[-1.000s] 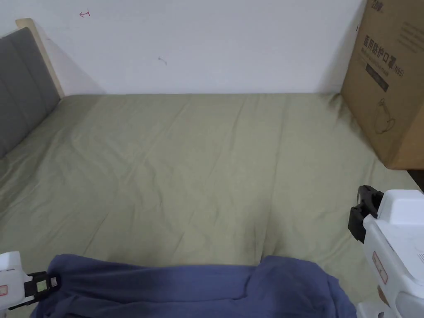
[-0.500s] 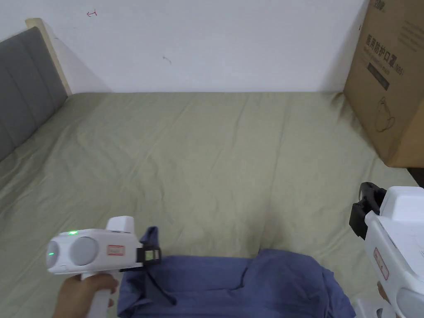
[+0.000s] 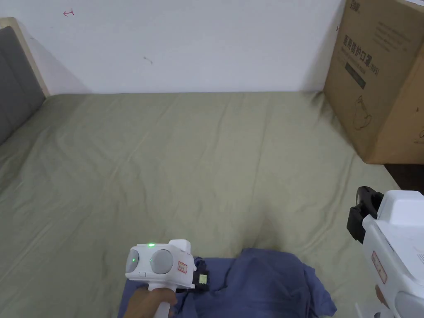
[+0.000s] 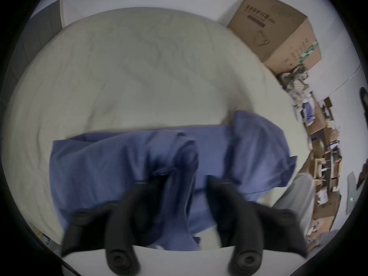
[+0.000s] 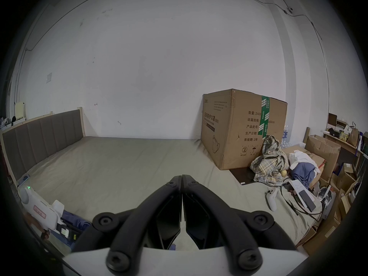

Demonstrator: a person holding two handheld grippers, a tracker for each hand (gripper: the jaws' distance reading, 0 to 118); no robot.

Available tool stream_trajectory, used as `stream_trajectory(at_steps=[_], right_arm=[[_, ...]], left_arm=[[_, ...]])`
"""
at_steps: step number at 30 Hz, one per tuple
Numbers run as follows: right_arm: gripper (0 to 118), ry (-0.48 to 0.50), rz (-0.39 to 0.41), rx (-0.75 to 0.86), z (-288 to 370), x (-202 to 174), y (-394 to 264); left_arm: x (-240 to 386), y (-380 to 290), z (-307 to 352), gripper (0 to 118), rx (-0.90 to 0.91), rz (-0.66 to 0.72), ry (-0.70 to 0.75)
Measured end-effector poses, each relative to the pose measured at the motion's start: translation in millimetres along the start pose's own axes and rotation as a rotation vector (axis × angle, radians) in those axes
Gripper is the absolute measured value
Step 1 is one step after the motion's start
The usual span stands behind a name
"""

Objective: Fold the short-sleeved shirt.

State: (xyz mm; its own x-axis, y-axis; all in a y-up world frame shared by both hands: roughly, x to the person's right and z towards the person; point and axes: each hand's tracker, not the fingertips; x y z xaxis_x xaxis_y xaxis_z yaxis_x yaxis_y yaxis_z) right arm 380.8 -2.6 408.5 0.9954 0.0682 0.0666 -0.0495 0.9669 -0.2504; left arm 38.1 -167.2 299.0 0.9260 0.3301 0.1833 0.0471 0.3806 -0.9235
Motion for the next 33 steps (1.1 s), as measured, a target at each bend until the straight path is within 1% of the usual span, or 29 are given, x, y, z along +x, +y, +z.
stream_trajectory(at_steps=[1,2,6,9,13,14,15,17,18,19,20,21,22,24,27,29,33], right_arm=[[0,-0.003,-0.003,-0.001,0,1,0],[0,-0.003,-0.006,-0.001,-1,1,0],[0,0.000,-0.011,-0.001,-2,0,1],[0,0.008,-0.009,0.004,-2,-3,4],[0,0.019,-0.006,0.010,-2,-7,7],[0,0.021,-0.005,0.011,-2,-8,8],[0,0.021,-0.005,0.011,-2,-9,8],[0,0.024,-0.007,0.013,-1,-11,8],[0,0.022,-0.008,0.013,-1,-12,8],[0,0.023,-0.010,0.013,-1,-12,8],[0,0.026,-0.012,0.012,-1,-13,7],[0,0.026,-0.013,0.010,-1,-14,7],[0,0.028,-0.009,0.008,-1,-14,7],[0,0.031,-0.005,0.005,0,-15,6],[0,0.037,-0.005,0.000,-1,-16,5],[0,0.036,-0.006,-0.003,-1,-15,5],[0,0.029,-0.006,-0.008,-2,-10,3]], left_arm=[[1,-2,5,98,-0.012,0.028,-0.070],[4,-4,12,102,0.005,0.036,-0.093],[5,-4,55,102,0.157,0.026,-0.096],[-5,-9,89,102,0.293,0.017,-0.067],[-24,-18,118,100,0.404,-0.039,0.101],[-29,-21,120,97,0.425,-0.054,0.128],[-34,-25,122,90,0.455,-0.085,0.152],[-44,-33,122,69,0.470,-0.112,0.205],[-48,-35,120,52,0.473,-0.127,0.216],[-52,-40,117,25,0.473,-0.141,0.226],[-55,-42,112,12,0.467,-0.147,0.230],[-57,-44,107,5,0.463,-0.183,0.288],[-59,-48,99,0,0.450,-0.174,0.319],[-61,-56,86,0,0.435,-0.182,0.292],[-57,-66,59,0,0.343,-0.176,0.260],[-46,-74,41,0,0.299,-0.207,0.257],[-18,-80,16,0,0.240,-0.245,0.185]])
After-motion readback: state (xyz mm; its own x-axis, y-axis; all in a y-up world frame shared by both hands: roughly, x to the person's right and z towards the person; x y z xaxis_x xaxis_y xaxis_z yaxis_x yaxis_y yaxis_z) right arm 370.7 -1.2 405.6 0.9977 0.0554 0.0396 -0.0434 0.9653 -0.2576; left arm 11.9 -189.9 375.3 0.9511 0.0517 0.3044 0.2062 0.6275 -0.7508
